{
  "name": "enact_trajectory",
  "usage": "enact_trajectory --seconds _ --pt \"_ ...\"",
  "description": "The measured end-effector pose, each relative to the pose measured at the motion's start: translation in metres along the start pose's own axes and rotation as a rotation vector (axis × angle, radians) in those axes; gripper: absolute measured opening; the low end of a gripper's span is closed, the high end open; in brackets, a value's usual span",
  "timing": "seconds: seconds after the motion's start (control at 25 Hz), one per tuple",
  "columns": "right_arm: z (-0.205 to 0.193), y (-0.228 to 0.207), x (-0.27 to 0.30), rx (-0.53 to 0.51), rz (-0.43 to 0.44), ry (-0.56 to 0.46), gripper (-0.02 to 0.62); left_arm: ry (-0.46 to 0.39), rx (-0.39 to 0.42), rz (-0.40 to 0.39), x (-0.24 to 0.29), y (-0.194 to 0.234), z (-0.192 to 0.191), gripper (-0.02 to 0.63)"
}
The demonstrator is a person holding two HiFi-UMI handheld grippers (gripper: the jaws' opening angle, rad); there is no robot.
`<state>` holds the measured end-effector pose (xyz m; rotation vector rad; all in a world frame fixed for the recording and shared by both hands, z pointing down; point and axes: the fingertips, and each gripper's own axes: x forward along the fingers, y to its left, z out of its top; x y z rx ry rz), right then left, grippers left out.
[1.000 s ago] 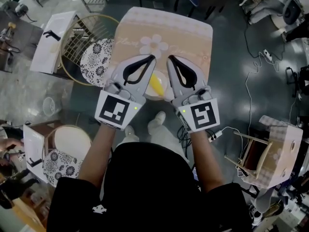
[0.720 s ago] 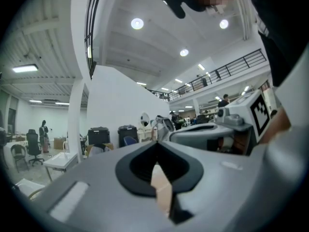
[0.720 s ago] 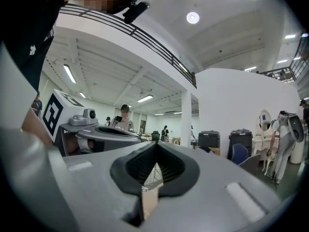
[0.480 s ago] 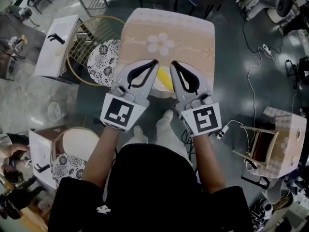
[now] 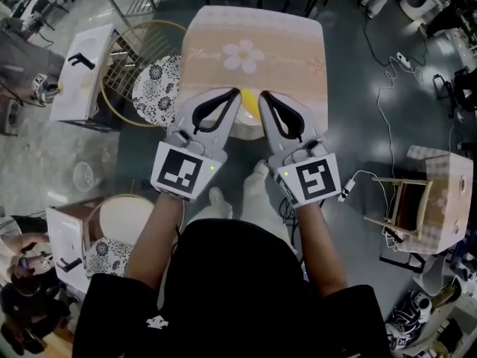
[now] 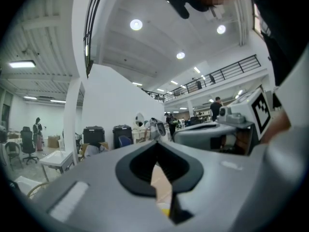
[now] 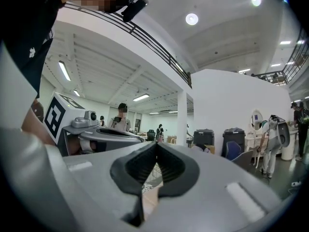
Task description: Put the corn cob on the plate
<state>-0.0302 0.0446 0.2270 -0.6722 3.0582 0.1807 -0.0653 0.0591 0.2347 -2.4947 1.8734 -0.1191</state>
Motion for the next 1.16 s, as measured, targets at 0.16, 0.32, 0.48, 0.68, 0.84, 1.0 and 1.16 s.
enact_trajectory --seconds 0.16,0.32,0.48,0.68,0.84,1.0,1.16 --pt "0.004 0.012 -0.011 -0.003 -0.013 -0.001 0.002 -0.02 -0.016 -0.016 -0.016 -0.01 0.01 0.008" --pt "0.006 0.027 -0.017 -0.007 -0.027 0.002 0.002 -0.029 -0.008 -0.03 -0.03 -0.016 0.013 0.008" --pt "0.01 0.039 -0.022 -0.017 -0.039 0.004 0.002 -0.03 0.004 -0.043 -0.041 -0.019 0.012 0.008" --pt "0.013 0.053 -0.029 -0.023 -0.057 0.003 0.002 -0.049 -0.003 -0.066 -0.058 -0.024 0.015 0.008" --pt "0.015 0.063 -0.03 -0.028 -0.061 0.003 0.002 -0.047 0.003 -0.065 -0.067 -0.022 0.013 0.008" --pt "0.014 0.068 -0.027 -0.028 -0.063 0.006 0.002 -0.046 0.001 -0.065 -0.072 -0.019 0.011 0.008" --pt "0.013 0.076 -0.025 -0.031 -0.06 0.007 0.002 -0.049 0.003 -0.067 -0.077 -0.016 0.009 0.008"
